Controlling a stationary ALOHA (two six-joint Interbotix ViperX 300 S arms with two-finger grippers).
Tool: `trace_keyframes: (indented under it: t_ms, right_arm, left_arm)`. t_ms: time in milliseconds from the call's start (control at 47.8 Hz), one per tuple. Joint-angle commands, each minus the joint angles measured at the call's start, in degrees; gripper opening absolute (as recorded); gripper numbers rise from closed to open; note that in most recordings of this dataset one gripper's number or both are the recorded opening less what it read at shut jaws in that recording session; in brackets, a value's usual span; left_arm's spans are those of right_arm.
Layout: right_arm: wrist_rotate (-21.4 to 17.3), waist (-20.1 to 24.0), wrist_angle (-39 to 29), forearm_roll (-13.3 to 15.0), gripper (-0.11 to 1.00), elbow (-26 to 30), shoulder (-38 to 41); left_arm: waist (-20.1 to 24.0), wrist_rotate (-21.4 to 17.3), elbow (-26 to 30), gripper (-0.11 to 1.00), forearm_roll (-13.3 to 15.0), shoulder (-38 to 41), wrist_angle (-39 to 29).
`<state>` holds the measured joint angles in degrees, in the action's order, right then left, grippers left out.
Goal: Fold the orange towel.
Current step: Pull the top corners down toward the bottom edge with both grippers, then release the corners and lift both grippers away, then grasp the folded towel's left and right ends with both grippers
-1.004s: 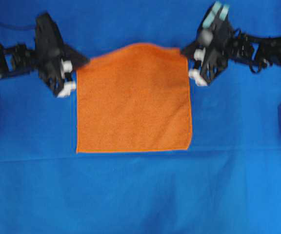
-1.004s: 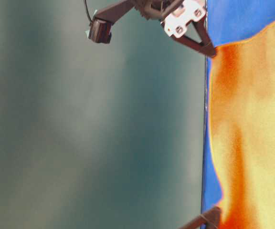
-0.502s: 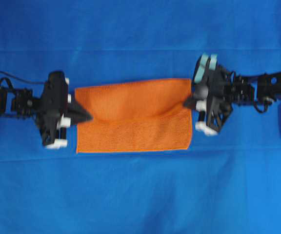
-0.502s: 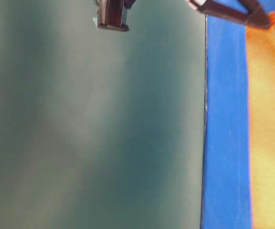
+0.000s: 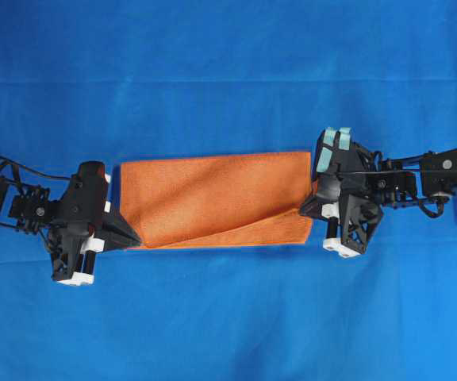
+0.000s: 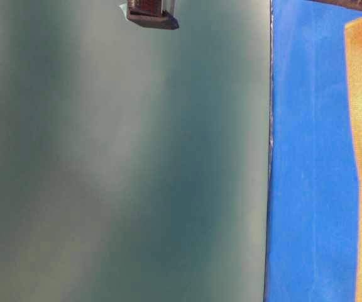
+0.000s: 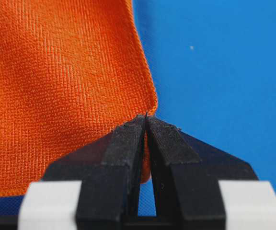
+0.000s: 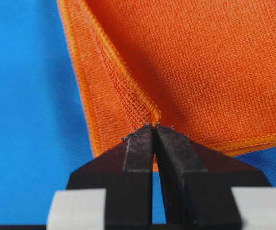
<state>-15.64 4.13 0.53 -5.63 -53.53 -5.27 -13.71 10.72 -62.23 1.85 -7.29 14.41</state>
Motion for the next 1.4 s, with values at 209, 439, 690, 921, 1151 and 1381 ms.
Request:
trace_keyframes:
  t_ms: [209, 439, 690, 921, 1151, 1381]
  right_arm:
    - [-0.6, 0.4, 0.2, -0.4, 0.02, 0.7, 0.1]
    - [-1.6, 0.4, 0.4, -0.5, 0.02, 0.5, 0.7]
    - [-2.5, 0.6, 0.2, -0.4, 0.55, 1.0, 0.4]
    - [-1.4, 0.6, -1.8, 1.8, 0.59, 1.6, -4.2]
    - [-1.5, -2.8, -2.7, 6.4, 0.59, 1.1, -9.1]
    - [-1.5, -10.2, -4.5, 8.8, 0.59, 1.6, -6.9]
  left_arm:
    - [0.9, -0.2, 2.1, 0.01, -0.1, 1.6, -0.1]
    - [2.1, -0.2, 2.8, 0.12, -0.1, 2.5, -0.1]
    - [2.1, -0.4, 3.8, 0.64, -0.1, 2.1, -1.1]
    - [2.5, -1.2, 4.3, 0.64, -0.1, -3.5, -7.2]
    - [8.6, -1.4, 3.1, 0.63, -0.1, -7.6, -9.1]
    - [14.7, -2.2, 2.9, 0.63, -0.3, -6.4, -9.5]
